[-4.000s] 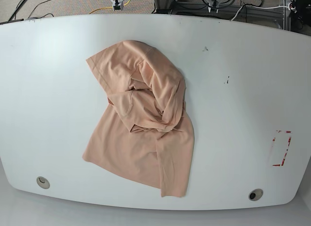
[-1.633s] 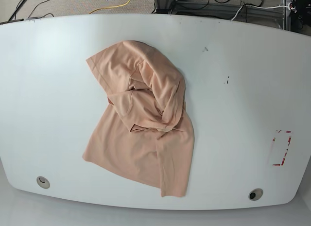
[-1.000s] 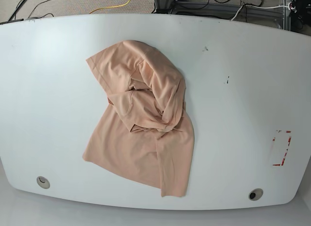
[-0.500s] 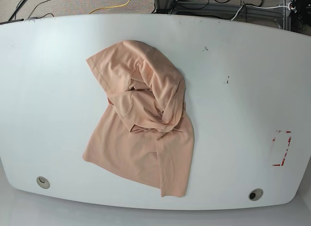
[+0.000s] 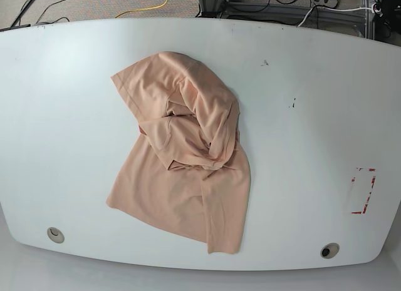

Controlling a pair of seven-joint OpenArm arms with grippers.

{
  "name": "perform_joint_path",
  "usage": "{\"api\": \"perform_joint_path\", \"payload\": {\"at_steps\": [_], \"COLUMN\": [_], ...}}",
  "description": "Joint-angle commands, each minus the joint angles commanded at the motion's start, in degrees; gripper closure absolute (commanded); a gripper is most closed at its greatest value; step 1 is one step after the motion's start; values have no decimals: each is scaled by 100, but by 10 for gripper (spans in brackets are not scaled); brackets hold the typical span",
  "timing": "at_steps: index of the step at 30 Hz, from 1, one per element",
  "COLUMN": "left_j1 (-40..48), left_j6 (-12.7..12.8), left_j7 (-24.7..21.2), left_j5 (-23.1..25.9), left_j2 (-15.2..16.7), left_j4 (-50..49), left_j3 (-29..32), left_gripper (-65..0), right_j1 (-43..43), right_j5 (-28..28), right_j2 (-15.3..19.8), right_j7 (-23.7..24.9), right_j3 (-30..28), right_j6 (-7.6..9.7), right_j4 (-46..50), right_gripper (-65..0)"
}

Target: Layout the t-shirt on the table in an organized manner, then fold the t-shirt properly

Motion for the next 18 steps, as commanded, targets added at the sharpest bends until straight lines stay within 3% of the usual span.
{"api": "perform_joint_path", "payload": {"at_steps": [10,18], "left_j1": [-809,-1363], "left_j6": [0,0], "left_j7": [9,18], "left_j5": [35,35], "left_j2": [-35,-325], "left_j4": [-9,0], "left_j3": [-18,-9], "left_gripper": [-111,-111], "right_j1": [615,1143], "right_j5": [-9,-9], "right_j2": [9,0], "right_j7": [0,0], "right_j3": [0,-26], "right_j6": [18,35], "right_j4": [79,105], "right_gripper": [-159,-159]}}
